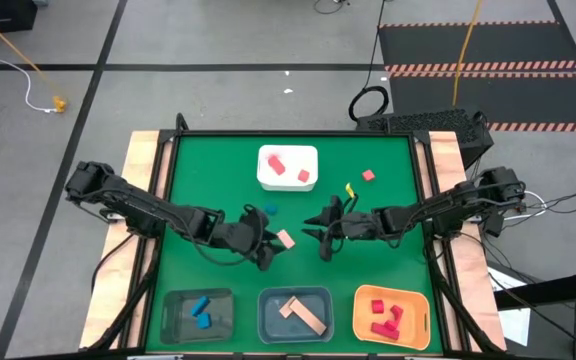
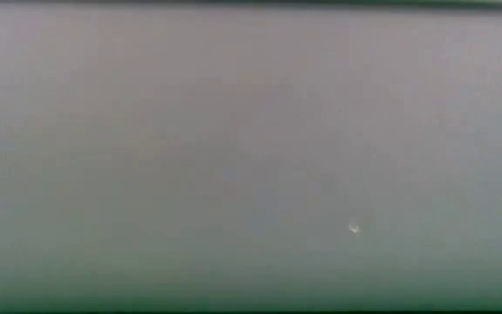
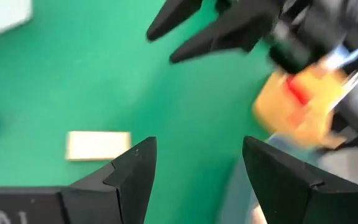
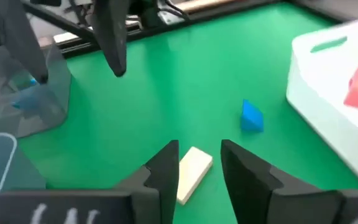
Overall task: Sort & place blocks by color
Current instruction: Put the white block into the blue bin
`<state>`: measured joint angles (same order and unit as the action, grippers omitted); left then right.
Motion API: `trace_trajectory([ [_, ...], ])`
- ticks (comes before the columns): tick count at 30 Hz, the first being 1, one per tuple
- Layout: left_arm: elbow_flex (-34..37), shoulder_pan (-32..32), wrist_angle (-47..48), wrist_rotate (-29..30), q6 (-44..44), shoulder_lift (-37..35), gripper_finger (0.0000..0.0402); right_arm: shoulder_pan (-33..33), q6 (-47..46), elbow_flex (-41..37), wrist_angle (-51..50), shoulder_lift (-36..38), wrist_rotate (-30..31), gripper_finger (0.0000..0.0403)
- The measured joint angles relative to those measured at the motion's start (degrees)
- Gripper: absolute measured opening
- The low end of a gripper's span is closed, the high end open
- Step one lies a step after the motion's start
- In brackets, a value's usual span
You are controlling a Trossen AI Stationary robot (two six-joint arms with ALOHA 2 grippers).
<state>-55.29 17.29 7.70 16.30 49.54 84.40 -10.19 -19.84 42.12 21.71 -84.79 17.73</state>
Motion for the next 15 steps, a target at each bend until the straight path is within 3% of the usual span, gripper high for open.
trace_trajectory([
  [5, 0.10, 0.18, 5.98, -0.04, -12.59, 2.63, 0.0239, 0.11, -6.75, 0.00, -0.96, 0.00, 0.01, 0.0144],
  [12, 0.01, -0.33, 0.36, -0.29, -44.75, 10.35, 0.0239, -0.03, -8.37, 0.00, -3.14, 0.02, -0.39, 0.0187],
  [15, -0.01, -1.41, -0.95, -0.27, -53.11, 12.31, 0.0239, -0.03, -11.03, 0.00, -5.96, 0.02, -3.12, 0.0196],
])
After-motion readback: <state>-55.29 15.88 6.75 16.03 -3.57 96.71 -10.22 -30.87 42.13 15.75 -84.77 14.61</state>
